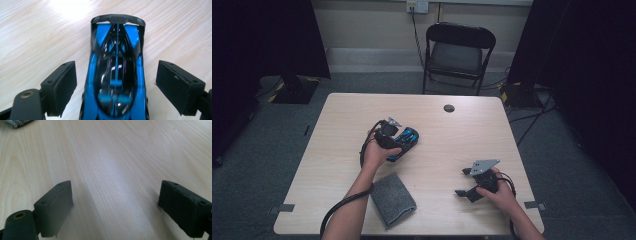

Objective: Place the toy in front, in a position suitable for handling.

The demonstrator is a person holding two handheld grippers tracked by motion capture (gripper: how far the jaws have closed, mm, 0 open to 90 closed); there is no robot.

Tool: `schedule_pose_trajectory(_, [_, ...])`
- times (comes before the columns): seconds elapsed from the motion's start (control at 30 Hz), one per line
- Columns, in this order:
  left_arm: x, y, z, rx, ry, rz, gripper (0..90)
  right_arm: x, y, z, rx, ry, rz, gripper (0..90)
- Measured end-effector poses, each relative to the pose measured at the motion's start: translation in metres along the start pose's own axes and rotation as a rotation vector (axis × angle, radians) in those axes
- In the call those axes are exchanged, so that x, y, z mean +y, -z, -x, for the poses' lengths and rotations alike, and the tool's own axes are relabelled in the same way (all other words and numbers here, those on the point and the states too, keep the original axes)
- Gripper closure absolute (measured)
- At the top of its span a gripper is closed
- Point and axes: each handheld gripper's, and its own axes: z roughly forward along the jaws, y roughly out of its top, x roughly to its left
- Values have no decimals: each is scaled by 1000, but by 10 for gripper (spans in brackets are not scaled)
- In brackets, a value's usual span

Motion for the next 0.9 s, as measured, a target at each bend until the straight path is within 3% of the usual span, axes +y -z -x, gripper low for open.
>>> schedule_pose_trajectory(0.13, [-14, 15, -5, 15, -3, 16, 165, 0, 0, 0, 0, -1, 0, 112])
schedule_pose_trajectory(0.33, [-34, 23, -10, -3, 10, 28, 162, 0, 0, 1, 0, -1, 0, 112])
schedule_pose_trajectory(0.43, [-41, 20, -10, -20, 28, 30, 162, 1, -1, 1, -1, 0, 0, 112])
schedule_pose_trajectory(0.57, [-49, 12, -11, -20, 13, 23, 151, 1, -1, 1, -3, -1, 1, 112])
schedule_pose_trajectory(0.63, [-51, 9, -13, -47, 32, 29, 159, 1, -1, 1, -3, -1, 1, 112])
schedule_pose_trajectory(0.9, [-58, -3, -12, -47, -32, 31, 158, 1, -1, 1, -3, 0, 1, 112])
